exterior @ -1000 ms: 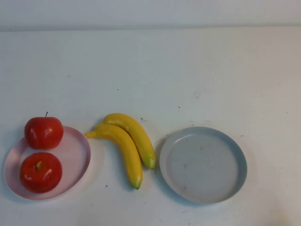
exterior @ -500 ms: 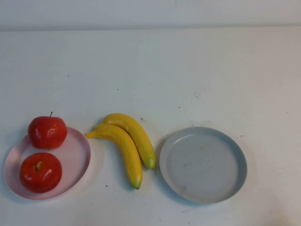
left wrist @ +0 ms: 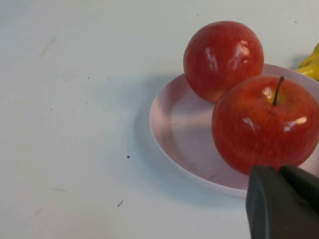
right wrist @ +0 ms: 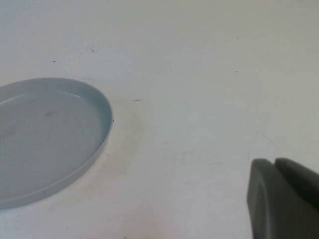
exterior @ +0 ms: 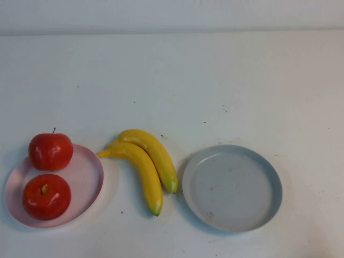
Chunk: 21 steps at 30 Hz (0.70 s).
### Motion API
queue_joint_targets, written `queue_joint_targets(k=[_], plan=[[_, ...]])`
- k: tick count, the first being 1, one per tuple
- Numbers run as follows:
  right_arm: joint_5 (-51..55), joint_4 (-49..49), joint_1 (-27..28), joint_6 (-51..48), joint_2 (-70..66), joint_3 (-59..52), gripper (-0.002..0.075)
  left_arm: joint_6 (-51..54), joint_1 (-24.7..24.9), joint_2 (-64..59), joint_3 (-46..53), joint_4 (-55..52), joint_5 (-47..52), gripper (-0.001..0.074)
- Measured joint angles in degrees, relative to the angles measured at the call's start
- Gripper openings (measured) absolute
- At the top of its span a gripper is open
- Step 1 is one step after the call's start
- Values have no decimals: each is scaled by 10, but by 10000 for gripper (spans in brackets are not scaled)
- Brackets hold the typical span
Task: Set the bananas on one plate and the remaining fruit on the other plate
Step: Put another type of fruit in the right plate
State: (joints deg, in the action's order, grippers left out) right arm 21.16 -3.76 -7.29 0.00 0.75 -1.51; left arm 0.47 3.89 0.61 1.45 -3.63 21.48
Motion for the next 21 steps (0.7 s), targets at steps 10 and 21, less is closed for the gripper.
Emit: queue_joint_targets(k=[10,21], plan=[[-89,-118,0,0,0,0,-17,0,0,0,0,0,0,4],[-247,-258,0,8,0,0,-17,0,0,0,0,0,0,4]])
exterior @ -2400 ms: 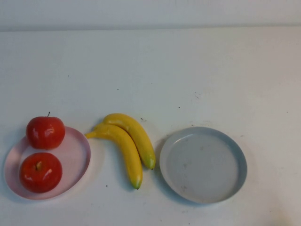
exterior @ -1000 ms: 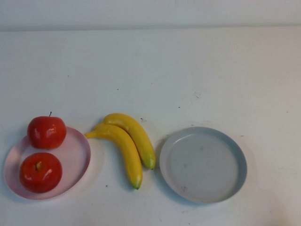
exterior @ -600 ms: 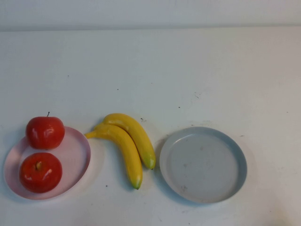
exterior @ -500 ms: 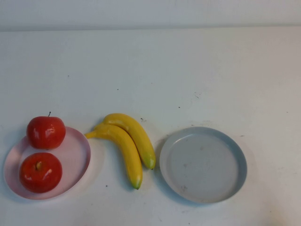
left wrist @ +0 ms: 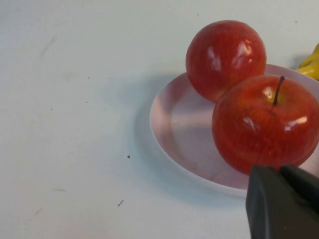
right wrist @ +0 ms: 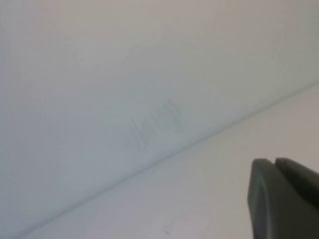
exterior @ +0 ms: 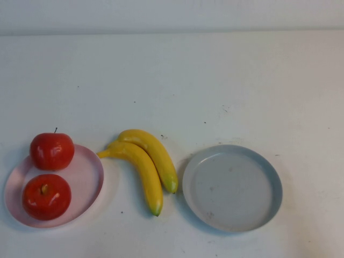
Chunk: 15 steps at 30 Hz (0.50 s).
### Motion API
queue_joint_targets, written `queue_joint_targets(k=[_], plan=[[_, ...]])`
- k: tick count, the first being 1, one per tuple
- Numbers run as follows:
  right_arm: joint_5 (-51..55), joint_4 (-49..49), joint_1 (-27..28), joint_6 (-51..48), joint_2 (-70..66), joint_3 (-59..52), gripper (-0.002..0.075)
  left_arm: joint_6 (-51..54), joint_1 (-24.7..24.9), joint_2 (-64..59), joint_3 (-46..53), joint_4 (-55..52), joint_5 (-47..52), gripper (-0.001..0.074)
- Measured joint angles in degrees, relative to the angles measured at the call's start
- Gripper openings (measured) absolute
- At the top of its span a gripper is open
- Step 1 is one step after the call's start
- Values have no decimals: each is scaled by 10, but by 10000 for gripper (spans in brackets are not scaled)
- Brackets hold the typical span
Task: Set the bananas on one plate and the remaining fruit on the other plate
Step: Put another type of fruit in the right plate
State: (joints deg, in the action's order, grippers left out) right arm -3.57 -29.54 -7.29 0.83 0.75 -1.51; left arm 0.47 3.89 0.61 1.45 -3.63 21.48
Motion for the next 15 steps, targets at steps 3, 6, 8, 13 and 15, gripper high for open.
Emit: queue_joint_targets(k=[3,6,8,13,15], plan=[[19,-50,0,5,0,6,-17,0,0,0,0,0,0,4],[99,-66,0,6,-23,59,-17,0,0,0,0,0,0,4],[169,-66,0,5,-63,108,-17,0,0,0,0,0,0,4],[367,-37,0,-27,-215,248,-17,0,0,0,0,0,1,4],[442,-21,0,-39,-286,300,-17,0,0,0,0,0,1,4]])
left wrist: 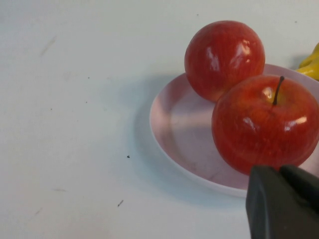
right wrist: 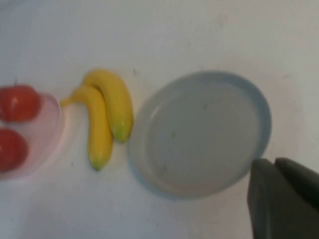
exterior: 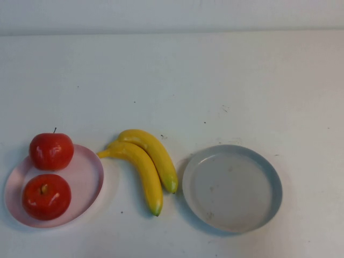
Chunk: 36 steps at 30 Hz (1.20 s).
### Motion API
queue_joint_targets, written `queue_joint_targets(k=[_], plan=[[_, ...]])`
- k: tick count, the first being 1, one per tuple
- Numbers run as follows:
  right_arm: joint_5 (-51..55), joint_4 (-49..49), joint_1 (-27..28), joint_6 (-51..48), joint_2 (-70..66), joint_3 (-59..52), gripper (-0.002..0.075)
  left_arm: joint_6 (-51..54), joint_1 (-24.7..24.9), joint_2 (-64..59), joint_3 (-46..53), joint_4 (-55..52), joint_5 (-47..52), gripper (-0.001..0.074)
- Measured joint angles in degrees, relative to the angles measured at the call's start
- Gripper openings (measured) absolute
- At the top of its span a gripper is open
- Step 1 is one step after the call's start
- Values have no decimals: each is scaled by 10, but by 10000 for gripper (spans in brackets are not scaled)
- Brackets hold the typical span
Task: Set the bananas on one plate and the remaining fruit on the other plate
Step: Put another type of fruit in the right plate
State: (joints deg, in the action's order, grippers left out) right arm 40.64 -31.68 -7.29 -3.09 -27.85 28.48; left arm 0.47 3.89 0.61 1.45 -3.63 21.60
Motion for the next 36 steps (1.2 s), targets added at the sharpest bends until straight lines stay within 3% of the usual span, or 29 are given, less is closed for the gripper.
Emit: queue_joint_targets(k=[5,10,27,32,36], plan=[[108,30,0,-43,-158,102,-17,0,0,0,0,0,0,4],[143,53,-13,-76,-309,190,-17,0,0,0,0,0,0,4],[198,178,-265,-101,-730,618,-15,0,0,0,0,0,0,4],[240,202,-302,-104,-830,741,36,0,0,0,0,0,0,4],[249,207,-317,-104,-912,833,130,0,0,0,0,0,0,4]])
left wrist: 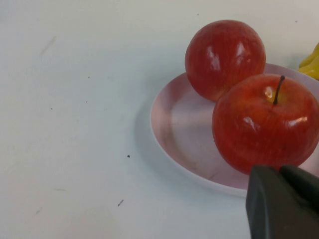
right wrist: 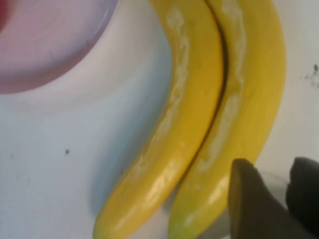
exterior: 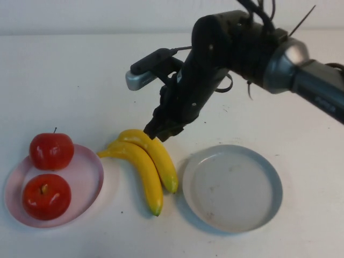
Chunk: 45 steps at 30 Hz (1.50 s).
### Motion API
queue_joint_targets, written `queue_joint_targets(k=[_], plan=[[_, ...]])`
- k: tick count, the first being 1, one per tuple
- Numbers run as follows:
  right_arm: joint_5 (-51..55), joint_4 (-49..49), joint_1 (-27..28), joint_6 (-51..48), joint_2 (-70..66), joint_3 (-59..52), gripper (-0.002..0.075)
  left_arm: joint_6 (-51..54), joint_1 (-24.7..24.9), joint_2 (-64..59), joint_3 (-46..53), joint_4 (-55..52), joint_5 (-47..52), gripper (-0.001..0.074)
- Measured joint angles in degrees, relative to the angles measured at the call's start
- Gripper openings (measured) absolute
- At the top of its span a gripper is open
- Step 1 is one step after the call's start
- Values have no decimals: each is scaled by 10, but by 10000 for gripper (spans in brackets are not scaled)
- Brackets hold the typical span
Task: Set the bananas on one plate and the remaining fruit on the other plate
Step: Put another type of fruit in the right plate
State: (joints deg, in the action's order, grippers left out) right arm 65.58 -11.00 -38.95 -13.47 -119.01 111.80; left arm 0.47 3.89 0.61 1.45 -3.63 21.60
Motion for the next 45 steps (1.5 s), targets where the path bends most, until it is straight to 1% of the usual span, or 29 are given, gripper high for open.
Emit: queue_joint_targets(k=[1,6,8,10,15,22,24,27,33,36,39,41,45], plan=[[0,0,0,0,-19,17,158,0,0,0,0,0,0,4],[3,5,0,0,-102,99,360,0,0,0,0,0,0,4],[3,5,0,0,-126,121,395,0,0,0,0,0,0,4],[3,9,0,0,-147,132,408,0,0,0,0,0,0,4],[-4,45,0,0,-175,142,409,0,0,0,0,0,0,4],[-11,65,0,0,-194,143,405,0,0,0,0,0,0,4],[-15,66,0,0,-195,145,378,0,0,0,0,0,0,4],[-20,61,0,10,-196,152,310,0,0,0,0,0,0,4],[31,60,0,41,-192,217,313,0,0,0,0,0,0,4],[47,72,0,68,-173,223,313,0,0,0,0,0,0,4],[52,119,0,145,-132,208,313,0,0,0,0,0,0,4],[52,149,0,173,-94,186,313,0,0,0,0,0,0,4],[52,166,0,215,4,88,313,0,0,0,0,0,0,4]])
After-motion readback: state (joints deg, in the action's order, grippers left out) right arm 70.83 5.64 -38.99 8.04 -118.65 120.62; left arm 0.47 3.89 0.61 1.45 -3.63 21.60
